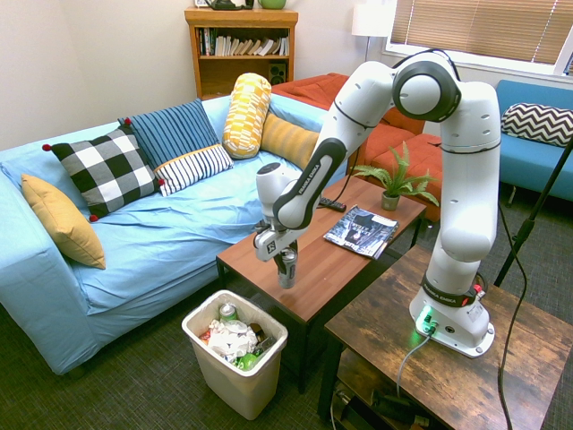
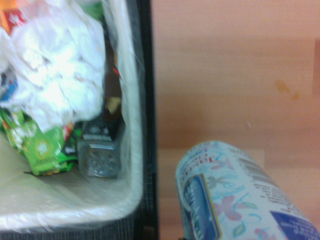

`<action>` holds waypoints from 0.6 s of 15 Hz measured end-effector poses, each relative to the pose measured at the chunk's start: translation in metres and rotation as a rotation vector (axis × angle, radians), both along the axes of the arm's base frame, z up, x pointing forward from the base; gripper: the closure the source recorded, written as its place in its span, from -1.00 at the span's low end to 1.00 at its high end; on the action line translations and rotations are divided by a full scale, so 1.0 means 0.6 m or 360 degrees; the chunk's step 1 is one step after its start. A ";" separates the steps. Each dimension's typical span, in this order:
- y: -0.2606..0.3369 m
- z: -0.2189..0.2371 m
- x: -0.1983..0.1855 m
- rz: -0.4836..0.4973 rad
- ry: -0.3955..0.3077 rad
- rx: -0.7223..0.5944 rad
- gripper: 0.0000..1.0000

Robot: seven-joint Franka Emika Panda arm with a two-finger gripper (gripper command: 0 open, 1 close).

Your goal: Throw the can in the trash bin

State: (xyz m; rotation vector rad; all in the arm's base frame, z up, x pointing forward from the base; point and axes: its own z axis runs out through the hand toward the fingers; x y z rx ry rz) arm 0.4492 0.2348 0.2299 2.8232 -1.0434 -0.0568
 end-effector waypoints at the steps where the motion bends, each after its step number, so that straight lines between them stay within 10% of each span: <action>1: 0.032 0.019 0.005 0.0020 -0.0027 -0.0025 1.00; 9: 0.242 0.039 0.033 0.0251 -0.0157 -0.0004 1.00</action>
